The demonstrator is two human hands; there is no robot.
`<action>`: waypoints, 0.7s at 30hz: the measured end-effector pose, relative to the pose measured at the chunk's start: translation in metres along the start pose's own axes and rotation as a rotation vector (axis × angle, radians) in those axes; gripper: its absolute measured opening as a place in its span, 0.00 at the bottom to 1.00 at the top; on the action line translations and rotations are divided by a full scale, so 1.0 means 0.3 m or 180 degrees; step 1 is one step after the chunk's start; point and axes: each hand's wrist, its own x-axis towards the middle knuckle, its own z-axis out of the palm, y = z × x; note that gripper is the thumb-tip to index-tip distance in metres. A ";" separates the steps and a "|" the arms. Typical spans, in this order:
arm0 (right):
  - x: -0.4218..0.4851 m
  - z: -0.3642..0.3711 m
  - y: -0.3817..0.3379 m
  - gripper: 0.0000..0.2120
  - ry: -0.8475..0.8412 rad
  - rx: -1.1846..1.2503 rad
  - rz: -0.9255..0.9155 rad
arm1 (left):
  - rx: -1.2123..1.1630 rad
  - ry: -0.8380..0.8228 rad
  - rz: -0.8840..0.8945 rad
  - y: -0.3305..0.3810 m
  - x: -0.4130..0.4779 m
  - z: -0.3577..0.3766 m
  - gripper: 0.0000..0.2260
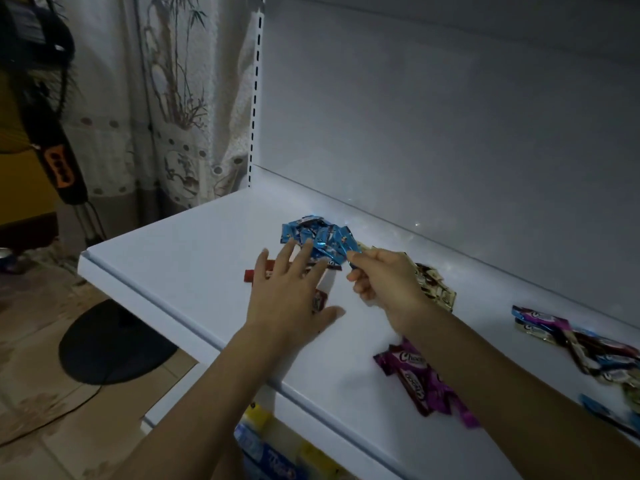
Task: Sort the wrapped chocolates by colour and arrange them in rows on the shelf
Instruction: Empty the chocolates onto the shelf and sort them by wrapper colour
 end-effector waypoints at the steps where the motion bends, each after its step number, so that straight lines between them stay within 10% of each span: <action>1: 0.034 0.013 -0.016 0.06 -0.0045 0.0044 0.0047 | 0.0045 -0.0094 -0.0090 -0.003 0.009 0.008 0.36; 13: 0.191 0.076 0.092 0.15 -0.0361 -0.2816 -0.0832 | -0.0086 0.0136 -0.0389 -0.003 0.016 0.038 0.19; 21: 0.168 0.102 0.089 0.17 -0.0292 -0.2772 -0.0922 | 0.0106 0.0185 -0.0568 -0.002 0.017 0.035 0.18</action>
